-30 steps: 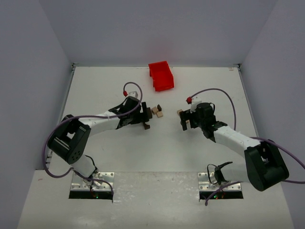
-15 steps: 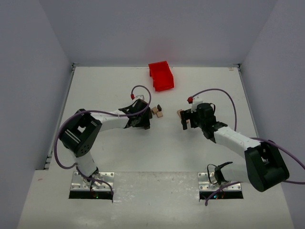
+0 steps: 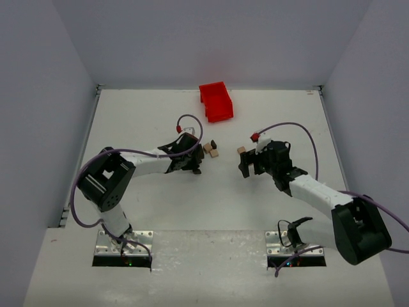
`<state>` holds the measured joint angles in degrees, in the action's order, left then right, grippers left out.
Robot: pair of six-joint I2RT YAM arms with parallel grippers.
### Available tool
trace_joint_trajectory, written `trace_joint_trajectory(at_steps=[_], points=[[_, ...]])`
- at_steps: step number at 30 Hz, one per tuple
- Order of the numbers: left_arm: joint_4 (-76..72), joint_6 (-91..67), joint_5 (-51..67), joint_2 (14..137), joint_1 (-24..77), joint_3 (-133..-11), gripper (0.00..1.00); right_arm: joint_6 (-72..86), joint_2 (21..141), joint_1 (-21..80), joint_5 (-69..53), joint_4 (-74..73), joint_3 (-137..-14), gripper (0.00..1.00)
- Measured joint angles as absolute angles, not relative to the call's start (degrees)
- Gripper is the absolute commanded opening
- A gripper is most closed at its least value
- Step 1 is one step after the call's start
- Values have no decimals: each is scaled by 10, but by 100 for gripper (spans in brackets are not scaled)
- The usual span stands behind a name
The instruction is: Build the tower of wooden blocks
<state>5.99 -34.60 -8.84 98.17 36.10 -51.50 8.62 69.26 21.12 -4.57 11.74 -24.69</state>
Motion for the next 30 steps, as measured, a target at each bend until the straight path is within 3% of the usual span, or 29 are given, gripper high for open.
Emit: trace_joint_trajectory(at_steps=[10,19,27,30], points=[[-190,-333,65,862,361,-382,0,294,654,215,-184,236,-236,99],[-295,-342,120,862,362,-370,0,442,708,284,-155,333,-239,98],[-314,-350,128,862,362,-356,0,498,752,310,-93,346,-253,82],[-320,-350,130,862,362,-355,0,504,770,313,-79,346,-269,64]])
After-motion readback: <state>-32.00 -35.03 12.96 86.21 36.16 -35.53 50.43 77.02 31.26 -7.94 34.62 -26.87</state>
